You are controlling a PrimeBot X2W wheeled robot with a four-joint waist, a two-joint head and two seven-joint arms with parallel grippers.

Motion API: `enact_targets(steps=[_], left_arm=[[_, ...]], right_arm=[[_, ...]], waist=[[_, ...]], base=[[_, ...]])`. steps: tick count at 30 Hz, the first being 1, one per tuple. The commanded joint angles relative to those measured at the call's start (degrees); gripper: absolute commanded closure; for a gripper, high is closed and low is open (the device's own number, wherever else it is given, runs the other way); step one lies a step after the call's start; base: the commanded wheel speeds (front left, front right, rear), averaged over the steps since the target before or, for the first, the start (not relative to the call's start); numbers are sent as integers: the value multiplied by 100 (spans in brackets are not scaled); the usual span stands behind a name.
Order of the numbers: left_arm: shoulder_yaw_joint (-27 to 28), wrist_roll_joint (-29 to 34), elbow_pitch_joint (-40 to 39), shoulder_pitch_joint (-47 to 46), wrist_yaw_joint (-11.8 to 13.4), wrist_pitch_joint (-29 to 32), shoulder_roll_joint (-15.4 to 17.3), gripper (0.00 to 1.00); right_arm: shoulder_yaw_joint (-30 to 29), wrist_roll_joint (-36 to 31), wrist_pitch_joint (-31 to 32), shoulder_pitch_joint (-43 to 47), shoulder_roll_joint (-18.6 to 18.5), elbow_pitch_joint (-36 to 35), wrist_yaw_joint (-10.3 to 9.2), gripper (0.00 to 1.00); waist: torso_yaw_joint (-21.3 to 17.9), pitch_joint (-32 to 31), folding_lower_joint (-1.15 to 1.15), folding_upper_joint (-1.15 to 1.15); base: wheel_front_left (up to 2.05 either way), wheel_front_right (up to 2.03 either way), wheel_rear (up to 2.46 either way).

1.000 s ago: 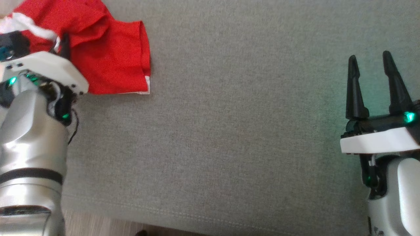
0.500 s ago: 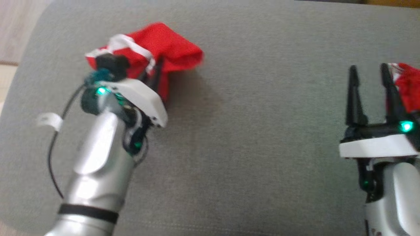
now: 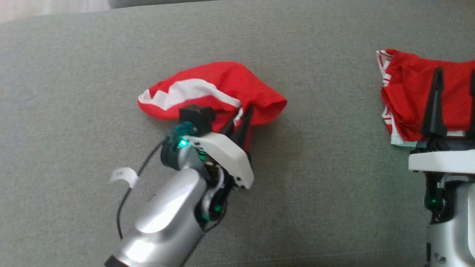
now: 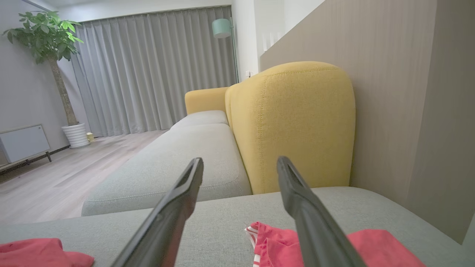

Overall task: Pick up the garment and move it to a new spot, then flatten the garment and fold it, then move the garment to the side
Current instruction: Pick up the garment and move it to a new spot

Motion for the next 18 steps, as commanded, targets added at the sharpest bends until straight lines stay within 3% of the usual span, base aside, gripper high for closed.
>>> enact_targets(steps=[1, 3, 4, 5, 6, 12, 18], left_arm=[[-111, -229, -241, -303, 205, -211, 90, 100], [-456, -478, -237, -385, 375, -368, 89, 100], [-603, -591, -218, -431, 449, -443, 89, 69], [-740, -673, -185, -482, 522, -524, 89, 11], [-869, -749, -139, -530, 570, -585, 89, 0], [-1125, -1143, 216, -758, 648, -948, 89, 0], [-617, -1267, 367, -844, 593, -1279, 207, 0]], right_arm=[[166, 39, -64, -225, -4, -198, -5, 0], [205, 59, -76, -233, -4, -187, -5, 0], [222, 70, -83, -236, -4, -181, -5, 0], [239, 83, -91, -238, -4, -171, -5, 0], [252, 97, -100, -238, -4, -158, -5, 0], [268, 134, -147, -191, -4, -77, -5, 0], [285, 129, -161, -83, -4, 0, -5, 0]], waist=[[-138, 44, 0, 0], [-187, 74, 0, 0], [-196, 90, 0, 0], [-200, 101, 0, 0], [-199, 107, 0, 0], [-25, 86, 0, 0], [283, -100, 0, 0]], base=[[0, 0, 0], [0, 0, 0], [0, 0, 0], [0, 0, 0], [0, 0, 0], [0, 0, 0], [0, 0, 0]])
